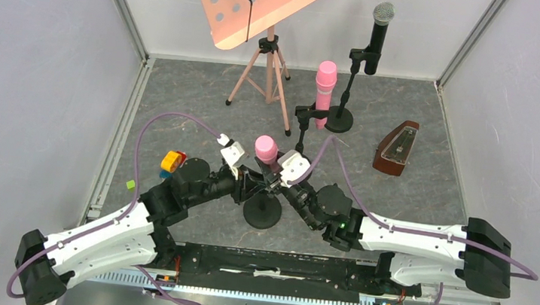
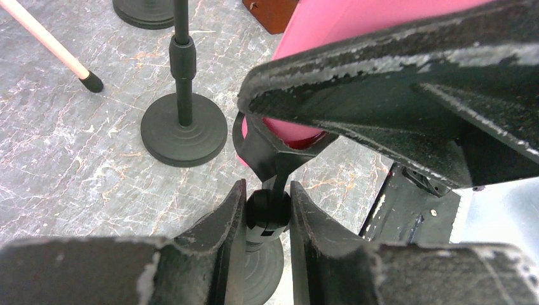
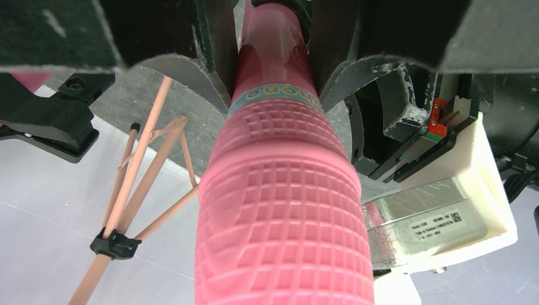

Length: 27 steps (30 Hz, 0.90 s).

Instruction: Remove the microphone from the stand

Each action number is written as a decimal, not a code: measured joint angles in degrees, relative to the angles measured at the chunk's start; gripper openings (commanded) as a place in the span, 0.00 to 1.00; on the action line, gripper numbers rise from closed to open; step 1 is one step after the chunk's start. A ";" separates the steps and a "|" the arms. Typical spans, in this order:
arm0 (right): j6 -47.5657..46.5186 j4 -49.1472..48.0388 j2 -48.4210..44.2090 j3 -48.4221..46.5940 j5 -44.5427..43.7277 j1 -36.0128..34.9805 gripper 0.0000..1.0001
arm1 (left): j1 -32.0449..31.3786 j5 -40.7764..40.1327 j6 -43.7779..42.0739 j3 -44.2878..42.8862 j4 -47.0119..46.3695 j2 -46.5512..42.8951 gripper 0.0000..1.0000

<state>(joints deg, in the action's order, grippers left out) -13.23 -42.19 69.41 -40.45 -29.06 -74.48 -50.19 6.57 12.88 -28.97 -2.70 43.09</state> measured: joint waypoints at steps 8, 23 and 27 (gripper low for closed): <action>0.83 -0.72 -1.33 0.68 -1.16 -0.28 0.00 | -0.11 0.00 -0.15 -0.20 0.09 0.26 0.02; 3.39 -7.85 0.55 5.44 -4.13 -0.63 0.00 | -0.31 0.07 -0.13 3.45 -3.45 1.51 0.02; 2.64 -6.54 0.57 4.59 -3.91 -0.63 0.00 | -0.31 -0.07 -0.11 3.61 -3.80 1.51 0.02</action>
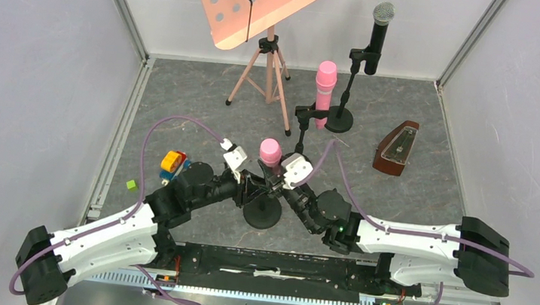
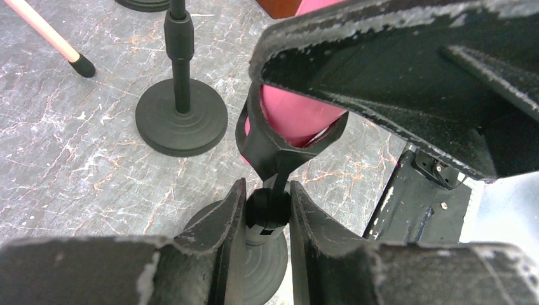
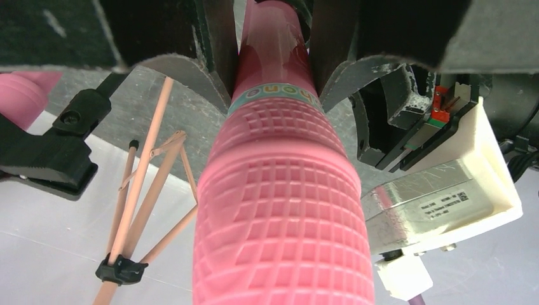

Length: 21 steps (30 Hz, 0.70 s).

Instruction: Remove the microphone from the stand

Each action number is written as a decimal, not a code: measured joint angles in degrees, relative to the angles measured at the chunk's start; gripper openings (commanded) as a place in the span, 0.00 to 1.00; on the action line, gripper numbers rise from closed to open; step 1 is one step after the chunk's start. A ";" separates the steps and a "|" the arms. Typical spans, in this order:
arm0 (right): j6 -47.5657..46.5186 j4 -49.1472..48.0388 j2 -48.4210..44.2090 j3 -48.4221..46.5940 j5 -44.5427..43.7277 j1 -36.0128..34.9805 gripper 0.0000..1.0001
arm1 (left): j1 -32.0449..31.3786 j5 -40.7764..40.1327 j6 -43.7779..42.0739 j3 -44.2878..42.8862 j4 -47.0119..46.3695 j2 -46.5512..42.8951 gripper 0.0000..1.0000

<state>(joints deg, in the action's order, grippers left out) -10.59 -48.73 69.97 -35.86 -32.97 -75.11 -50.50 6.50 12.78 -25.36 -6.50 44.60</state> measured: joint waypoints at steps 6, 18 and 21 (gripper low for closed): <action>-5.66 8.90 0.00 -5.09 3.78 -0.04 0.02 | 0.00 -0.33 0.22 0.63 -1.44 0.07 0.02; -9.64 12.07 -6.97 -12.59 13.90 -0.98 0.01 | 0.50 -2.45 2.14 0.98 -3.87 1.49 0.03; -9.77 8.07 -10.95 -12.66 13.22 -1.36 0.01 | 0.52 -2.45 2.14 0.98 -3.87 1.46 0.16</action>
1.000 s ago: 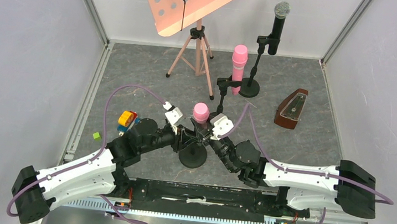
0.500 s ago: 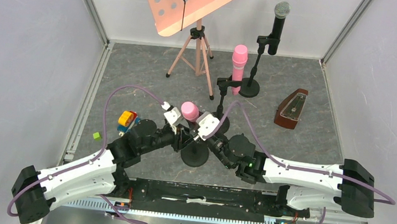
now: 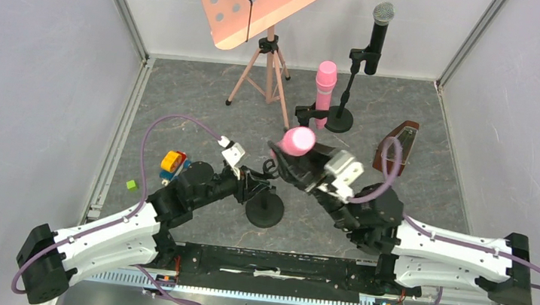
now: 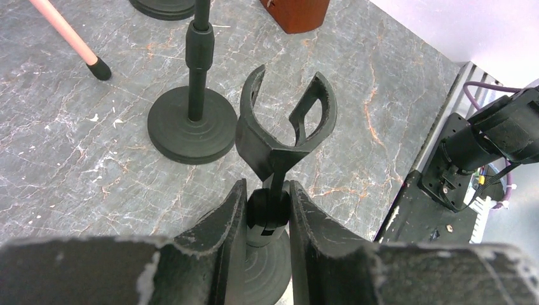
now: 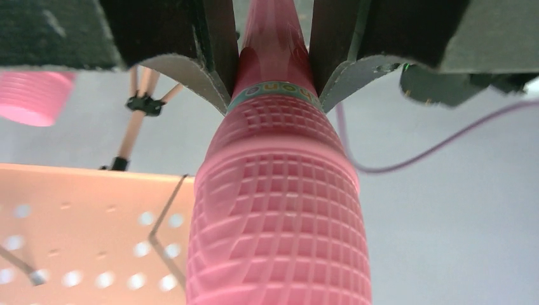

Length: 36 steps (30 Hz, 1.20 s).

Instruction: Remove the microphone from the stand

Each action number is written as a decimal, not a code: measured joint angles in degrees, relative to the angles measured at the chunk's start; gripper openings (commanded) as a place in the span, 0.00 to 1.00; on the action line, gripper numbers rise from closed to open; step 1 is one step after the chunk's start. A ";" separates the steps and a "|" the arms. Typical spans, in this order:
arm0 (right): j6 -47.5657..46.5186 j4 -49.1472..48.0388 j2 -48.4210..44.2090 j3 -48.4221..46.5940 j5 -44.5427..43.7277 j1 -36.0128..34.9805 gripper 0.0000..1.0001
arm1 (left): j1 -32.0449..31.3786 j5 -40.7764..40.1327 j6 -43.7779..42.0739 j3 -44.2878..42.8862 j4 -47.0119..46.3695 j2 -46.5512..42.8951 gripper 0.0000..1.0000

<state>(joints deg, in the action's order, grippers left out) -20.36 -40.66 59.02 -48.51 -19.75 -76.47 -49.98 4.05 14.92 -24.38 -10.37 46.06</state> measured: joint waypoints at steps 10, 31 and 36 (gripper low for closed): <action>-3.85 -7.50 -5.77 5.18 -14.03 0.02 0.01 | -0.02 -0.76 0.68 -0.37 5.51 -1.27 0.61; 9.27 29.53 -24.15 4.37 -15.28 0.07 0.06 | 0.02 -8.59 0.72 -4.09 14.43 -14.58 1.00; 13.73 41.40 -22.49 1.51 -18.93 0.07 0.05 | 0.02 -11.61 2.10 -2.25 12.59 -17.92 1.00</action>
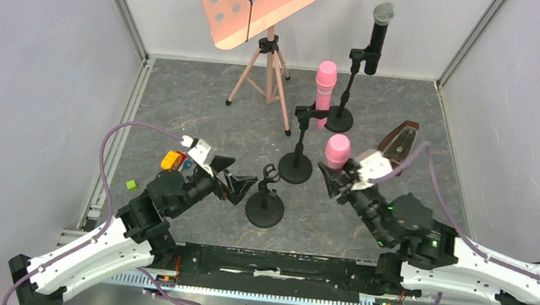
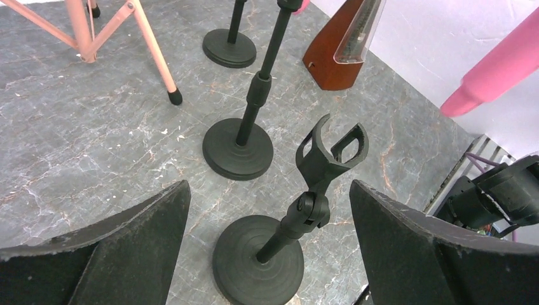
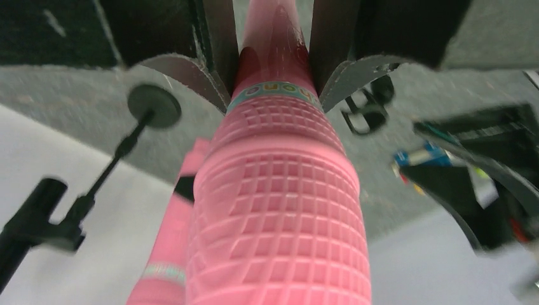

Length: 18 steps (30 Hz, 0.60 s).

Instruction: Remove the microphone from the stand

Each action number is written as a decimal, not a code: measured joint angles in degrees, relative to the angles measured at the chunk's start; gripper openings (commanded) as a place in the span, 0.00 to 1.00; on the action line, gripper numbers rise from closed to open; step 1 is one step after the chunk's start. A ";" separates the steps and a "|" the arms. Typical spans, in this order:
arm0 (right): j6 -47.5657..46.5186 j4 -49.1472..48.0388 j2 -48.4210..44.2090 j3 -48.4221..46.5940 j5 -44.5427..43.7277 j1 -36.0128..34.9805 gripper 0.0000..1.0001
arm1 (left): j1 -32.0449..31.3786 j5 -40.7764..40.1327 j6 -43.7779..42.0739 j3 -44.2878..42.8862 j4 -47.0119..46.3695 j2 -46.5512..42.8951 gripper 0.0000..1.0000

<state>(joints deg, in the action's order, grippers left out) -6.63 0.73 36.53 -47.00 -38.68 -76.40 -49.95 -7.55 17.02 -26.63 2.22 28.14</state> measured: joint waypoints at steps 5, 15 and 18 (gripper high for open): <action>5.95 12.39 4.96 0.22 -2.27 1.73 0.05 | 0.00 -0.15 0.90 0.76 -0.70 0.74 1.00; 11.54 28.44 13.46 -1.16 13.70 24.96 0.07 | 0.00 -0.20 0.87 -1.57 1.55 7.26 1.00; 11.80 28.92 15.17 -0.31 21.40 32.79 0.07 | 0.00 0.15 0.83 -1.77 2.19 7.32 1.00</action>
<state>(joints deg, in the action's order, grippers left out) 5.17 29.65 51.70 -47.31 -17.28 -43.62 -49.95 -7.40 17.85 -28.40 4.40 35.46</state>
